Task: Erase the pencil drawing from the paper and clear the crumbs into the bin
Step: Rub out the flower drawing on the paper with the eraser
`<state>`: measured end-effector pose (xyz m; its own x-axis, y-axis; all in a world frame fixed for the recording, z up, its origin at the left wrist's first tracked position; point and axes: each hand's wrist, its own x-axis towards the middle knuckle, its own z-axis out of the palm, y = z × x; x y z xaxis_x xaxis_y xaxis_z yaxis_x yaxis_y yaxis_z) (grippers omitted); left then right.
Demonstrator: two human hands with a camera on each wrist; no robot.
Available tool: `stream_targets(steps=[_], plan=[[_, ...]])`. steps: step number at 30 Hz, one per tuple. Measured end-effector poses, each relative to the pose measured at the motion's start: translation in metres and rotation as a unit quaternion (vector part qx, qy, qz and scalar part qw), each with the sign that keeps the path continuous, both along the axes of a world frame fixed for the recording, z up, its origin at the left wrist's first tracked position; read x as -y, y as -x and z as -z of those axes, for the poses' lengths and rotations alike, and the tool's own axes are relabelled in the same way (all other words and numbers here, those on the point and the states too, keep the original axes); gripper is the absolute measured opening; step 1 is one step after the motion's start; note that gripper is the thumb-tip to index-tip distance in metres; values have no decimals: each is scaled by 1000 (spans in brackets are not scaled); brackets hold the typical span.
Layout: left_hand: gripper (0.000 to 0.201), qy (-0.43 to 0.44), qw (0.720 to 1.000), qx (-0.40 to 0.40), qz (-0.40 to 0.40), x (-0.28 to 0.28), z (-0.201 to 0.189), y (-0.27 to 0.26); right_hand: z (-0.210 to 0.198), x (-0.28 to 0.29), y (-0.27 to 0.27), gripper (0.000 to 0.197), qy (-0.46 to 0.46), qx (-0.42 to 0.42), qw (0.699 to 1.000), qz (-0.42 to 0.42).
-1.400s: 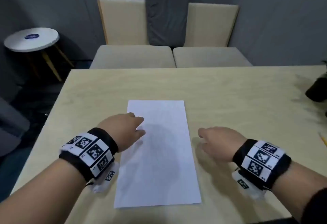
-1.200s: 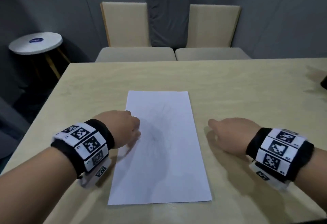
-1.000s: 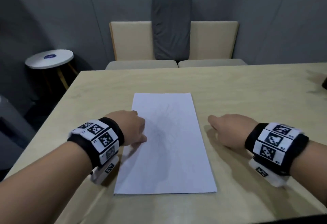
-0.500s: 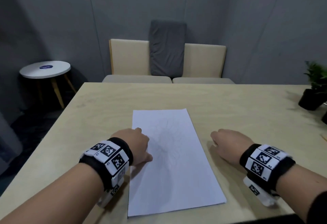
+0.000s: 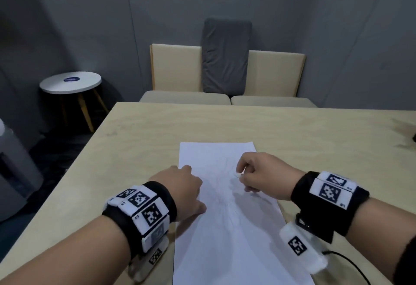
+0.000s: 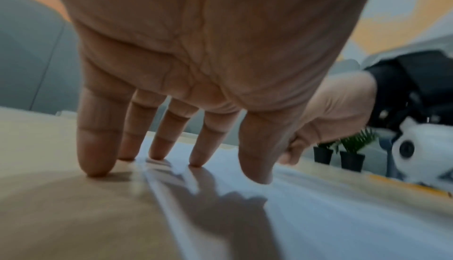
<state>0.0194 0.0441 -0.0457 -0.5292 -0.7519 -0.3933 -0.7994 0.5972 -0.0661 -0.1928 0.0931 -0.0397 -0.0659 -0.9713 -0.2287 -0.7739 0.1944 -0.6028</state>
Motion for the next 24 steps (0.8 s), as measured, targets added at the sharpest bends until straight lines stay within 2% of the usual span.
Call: stream_targets(steps=[3, 7, 11, 13, 17, 18, 21, 22, 24], plan=[[41, -32, 999, -15, -17, 11, -4, -1, 6, 18, -9, 3, -17, 36, 999, 27], [45, -50, 994, -88, -47, 30, -12, -6, 11, 30, -15, 4, -24, 83, 994, 64], [56, -82, 982, -133, -110, 42, -6, -11, 18, 37, -16, 7, -35, 61, 996, 56], [57, -132, 966, -170, -143, 47, 2, -14, 21, 41, -15, 13, -45, 53, 996, 62], [51, -227, 906, -288, -211, 55, 11, -24, 23, 45, -14, 13, -50, 56, 994, 77], [49, -223, 906, -292, -211, 55, 12, -25, 23, 45, -14, 12, -49, 58, 994, 81], [43, -108, 962, -210, -135, 57, 13, -24, 26, 45, -14, 10, -49, 56, 994, 86], [43, -72, 973, -186, -113, 58, 14, -22, 28, 45, -13, 9, -49, 57, 994, 85], [48, -56, 977, -182, -95, 62, 16, -20, 28, 46, -12, 7, -54, 67, 993, 85]])
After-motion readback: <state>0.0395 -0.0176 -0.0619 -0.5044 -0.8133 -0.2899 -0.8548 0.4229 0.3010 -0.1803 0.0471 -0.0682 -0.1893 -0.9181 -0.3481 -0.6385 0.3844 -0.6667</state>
